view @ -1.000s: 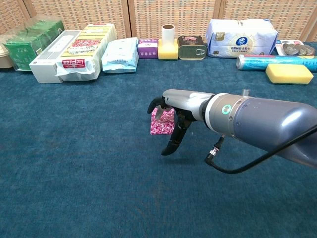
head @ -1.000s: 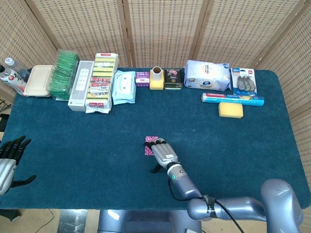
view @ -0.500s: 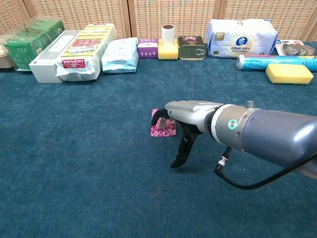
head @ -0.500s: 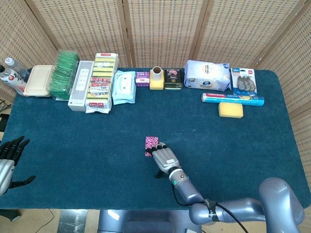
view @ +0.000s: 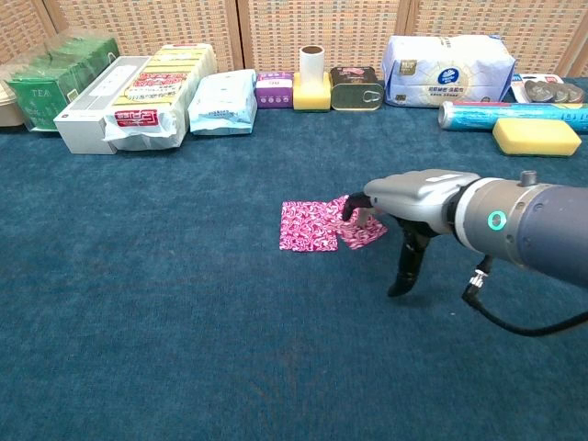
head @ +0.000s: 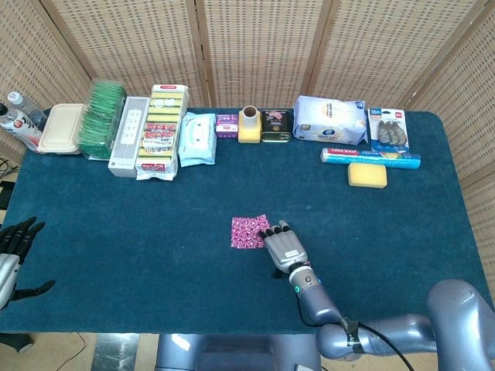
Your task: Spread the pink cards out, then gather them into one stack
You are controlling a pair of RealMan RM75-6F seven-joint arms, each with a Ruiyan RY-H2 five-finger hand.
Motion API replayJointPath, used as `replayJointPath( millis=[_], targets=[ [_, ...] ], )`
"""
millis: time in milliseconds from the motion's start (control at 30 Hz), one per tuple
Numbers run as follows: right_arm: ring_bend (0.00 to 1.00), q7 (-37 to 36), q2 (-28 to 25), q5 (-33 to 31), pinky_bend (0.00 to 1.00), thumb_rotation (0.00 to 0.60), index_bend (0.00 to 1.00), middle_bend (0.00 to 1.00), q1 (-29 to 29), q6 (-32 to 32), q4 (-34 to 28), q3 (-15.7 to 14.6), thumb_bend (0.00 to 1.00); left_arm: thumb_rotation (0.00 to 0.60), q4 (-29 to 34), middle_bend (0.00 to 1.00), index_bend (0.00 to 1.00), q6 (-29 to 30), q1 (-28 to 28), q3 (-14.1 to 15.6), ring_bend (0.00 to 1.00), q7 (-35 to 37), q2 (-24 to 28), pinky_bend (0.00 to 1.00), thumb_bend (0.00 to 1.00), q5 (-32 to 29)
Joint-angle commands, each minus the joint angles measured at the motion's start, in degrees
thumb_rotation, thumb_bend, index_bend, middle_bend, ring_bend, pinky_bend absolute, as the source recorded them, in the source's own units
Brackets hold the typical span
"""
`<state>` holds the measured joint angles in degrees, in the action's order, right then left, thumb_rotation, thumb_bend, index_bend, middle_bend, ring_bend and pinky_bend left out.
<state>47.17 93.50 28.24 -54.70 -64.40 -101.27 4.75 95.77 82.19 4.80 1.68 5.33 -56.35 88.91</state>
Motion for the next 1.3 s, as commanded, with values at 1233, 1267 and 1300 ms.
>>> replayJointPath(
  millis=[1233,1267,1300],
  targets=[
    [0.17,0.77,0.52,-3.72,0.03,0.600,0.14,0.18,-2.04,0.49,0.46,1.52,0.00,0.600,0.29,0.00,0.00,-2.72,1.13,-0.65,0.00,-1.76,-0.45,0.03,0.03,-2.41],
    [0.17,0.88,0.52,-3.84,0.03,0.600,0.14,0.18,-2.02,0.42,0.66,1.42,0.00,0.600,0.28,0.00,0.00,-2.70,1.11,-0.66,0.00,-1.71,-0.44,0.04,0.03,-2.43],
    [0.17,0.94,0.50,-3.95,0.03,0.600,0.14,0.18,-2.00,0.36,0.78,1.36,0.00,0.600,0.28,0.00,0.00,-2.71,1.11,-0.66,0.00,-1.68,-0.43,0.04,0.03,-2.45]
  ],
)
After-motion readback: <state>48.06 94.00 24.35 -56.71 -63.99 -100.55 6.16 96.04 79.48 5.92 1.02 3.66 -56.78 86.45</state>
